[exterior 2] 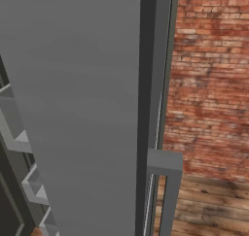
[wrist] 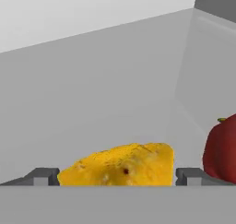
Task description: Take the cheese, chicken drumstick, and bell pepper from the fridge and place them on the plate on the dining counter to create an appetizer plate.
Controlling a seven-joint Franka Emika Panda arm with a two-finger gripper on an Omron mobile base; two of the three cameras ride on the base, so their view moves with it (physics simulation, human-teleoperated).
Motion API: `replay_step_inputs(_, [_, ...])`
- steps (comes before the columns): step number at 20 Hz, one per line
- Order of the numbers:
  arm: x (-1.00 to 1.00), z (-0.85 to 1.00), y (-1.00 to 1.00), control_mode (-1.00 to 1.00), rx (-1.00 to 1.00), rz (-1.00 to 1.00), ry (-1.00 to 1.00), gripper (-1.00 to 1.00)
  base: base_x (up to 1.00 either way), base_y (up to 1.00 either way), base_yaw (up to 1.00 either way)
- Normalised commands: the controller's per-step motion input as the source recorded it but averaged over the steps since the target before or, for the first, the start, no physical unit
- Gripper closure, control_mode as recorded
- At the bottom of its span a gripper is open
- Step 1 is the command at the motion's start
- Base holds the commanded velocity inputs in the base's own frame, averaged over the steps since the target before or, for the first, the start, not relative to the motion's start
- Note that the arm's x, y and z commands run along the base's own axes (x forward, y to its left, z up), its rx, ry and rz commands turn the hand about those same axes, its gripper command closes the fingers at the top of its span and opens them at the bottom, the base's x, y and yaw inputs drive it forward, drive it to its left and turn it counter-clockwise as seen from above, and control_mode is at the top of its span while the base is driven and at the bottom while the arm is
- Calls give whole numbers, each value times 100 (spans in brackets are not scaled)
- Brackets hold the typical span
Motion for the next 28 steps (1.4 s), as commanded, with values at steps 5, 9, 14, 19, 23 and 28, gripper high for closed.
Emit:
replay_step_inputs(5, [0, -62, 0, -100, 0, -9, -2, -100, 0, 0, 0])
replay_step_inputs(9, [0, -85, -10, -100, 0, -7, -10, -100, 0, 0, 0])
replay_step_inputs(14, [1, -100, -13, -100, 0, -6, -18, -100, 0, 0, 0])
replay_step_inputs(19, [20, -88, -20, -100, 0, -2, -13, 100, 0, 0, 0])
replay_step_inputs(23, [7, -72, -19, -100, 0, -5, -1, 100, 0, 0, 0])
replay_step_inputs(28, [0, -66, -21, -100, 0, -6, 0, 100, 0, 0, 0])
